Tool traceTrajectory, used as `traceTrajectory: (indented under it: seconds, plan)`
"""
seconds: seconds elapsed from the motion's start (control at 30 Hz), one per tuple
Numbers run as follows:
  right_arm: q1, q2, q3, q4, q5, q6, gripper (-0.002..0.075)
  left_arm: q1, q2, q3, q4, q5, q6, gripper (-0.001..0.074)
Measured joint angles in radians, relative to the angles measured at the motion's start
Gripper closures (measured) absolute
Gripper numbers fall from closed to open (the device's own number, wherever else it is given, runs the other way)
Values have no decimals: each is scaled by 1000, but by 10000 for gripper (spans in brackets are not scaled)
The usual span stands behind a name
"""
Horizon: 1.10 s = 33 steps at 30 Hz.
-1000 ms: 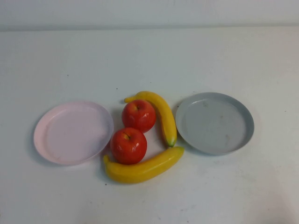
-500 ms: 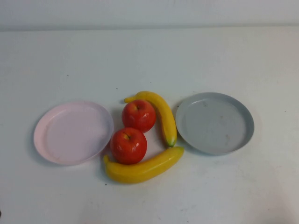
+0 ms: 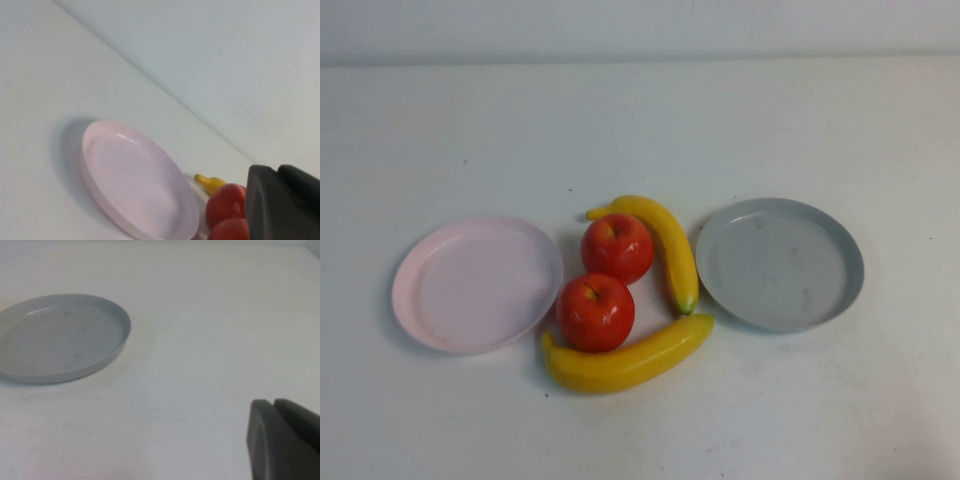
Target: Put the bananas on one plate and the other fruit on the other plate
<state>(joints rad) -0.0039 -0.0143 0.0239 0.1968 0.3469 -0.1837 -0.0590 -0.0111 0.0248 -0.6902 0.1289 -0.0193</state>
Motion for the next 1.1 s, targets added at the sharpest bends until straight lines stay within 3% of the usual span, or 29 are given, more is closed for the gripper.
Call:
traceTrajectory:
  seconds: [0.37, 0.67, 1.1]
  plan:
    - [0, 0, 0, 0, 0, 0, 741, 0, 0, 0, -36, -53, -6, 733]
    - [0, 0, 0, 0, 0, 0, 742, 0, 143, -215, -42, 228, 53, 735]
    - [0, 0, 0, 0, 0, 0, 741, 0, 603, -569, 14, 670, 413, 735]
